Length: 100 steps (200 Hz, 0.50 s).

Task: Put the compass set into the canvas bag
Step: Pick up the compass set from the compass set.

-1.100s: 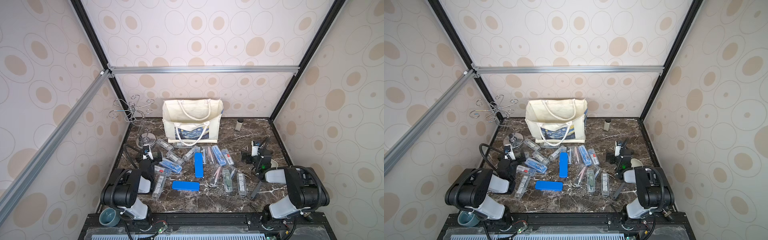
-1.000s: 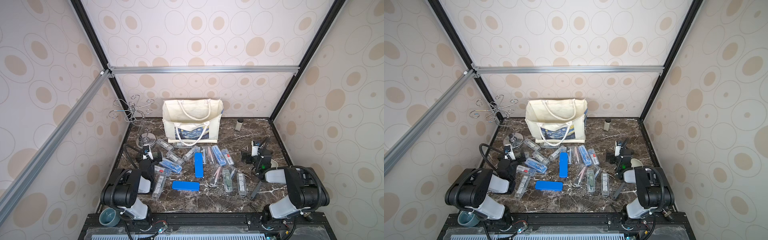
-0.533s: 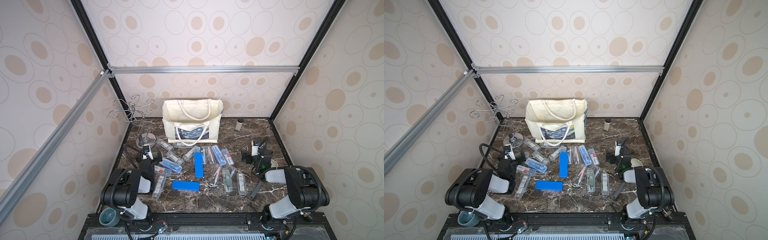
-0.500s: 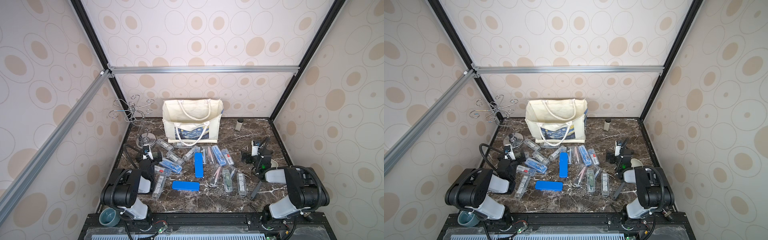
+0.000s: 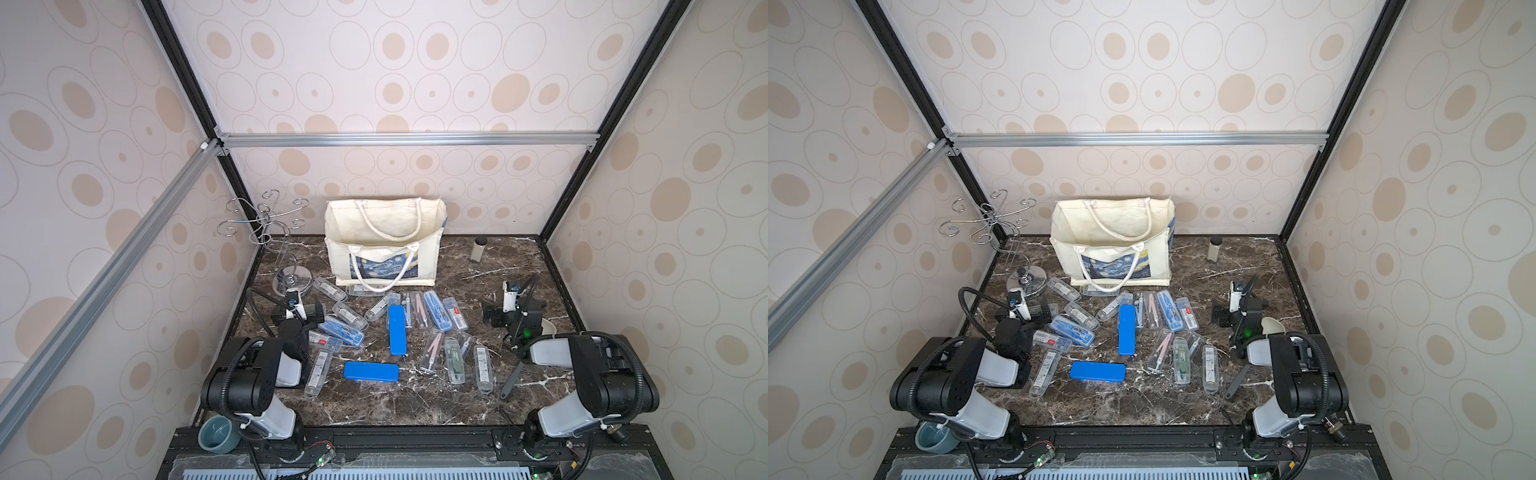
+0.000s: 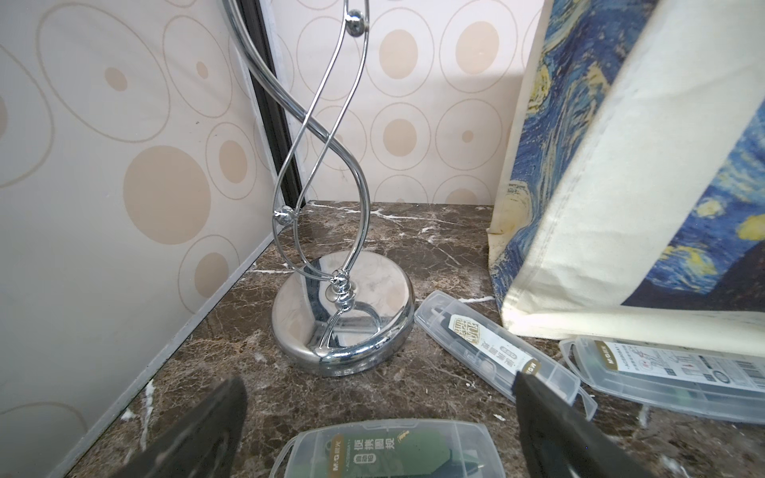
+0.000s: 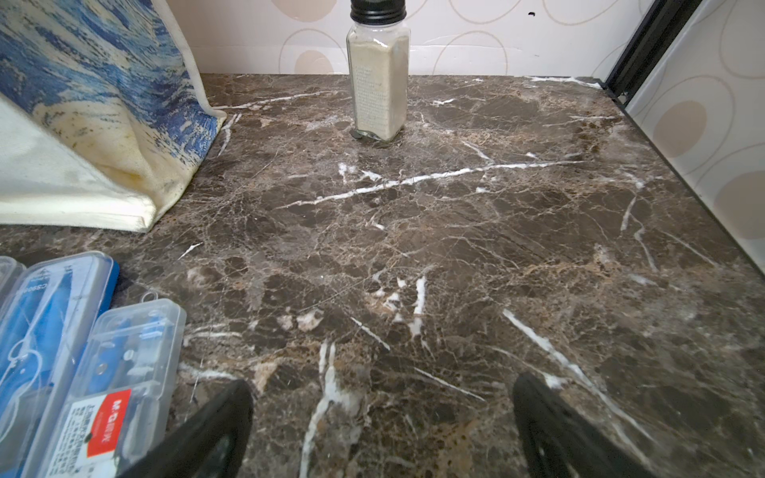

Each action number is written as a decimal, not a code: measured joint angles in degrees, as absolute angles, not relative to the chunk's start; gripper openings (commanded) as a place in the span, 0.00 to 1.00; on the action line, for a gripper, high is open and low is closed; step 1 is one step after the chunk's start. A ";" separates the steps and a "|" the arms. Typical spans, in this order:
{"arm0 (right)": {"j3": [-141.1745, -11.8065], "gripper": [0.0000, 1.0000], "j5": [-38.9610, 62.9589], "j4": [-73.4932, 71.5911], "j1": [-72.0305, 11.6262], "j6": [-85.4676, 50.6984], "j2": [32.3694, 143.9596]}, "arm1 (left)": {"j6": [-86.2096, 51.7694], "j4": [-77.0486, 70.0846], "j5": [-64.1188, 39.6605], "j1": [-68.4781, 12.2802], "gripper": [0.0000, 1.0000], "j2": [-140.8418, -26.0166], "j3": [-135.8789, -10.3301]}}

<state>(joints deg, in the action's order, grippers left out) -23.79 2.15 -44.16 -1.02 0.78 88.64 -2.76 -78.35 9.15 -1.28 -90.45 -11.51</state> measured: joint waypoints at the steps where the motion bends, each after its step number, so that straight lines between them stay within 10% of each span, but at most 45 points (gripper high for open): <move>1: -23.79 1.00 2.15 -44.16 -1.02 0.78 88.64 | -2.76 -78.35 9.15 -1.28 1.00 -90.45 -11.51; 100: -23.79 1.00 2.20 -44.16 -1.02 0.78 88.64 | -2.76 -78.83 9.15 -1.28 1.00 -90.43 -11.29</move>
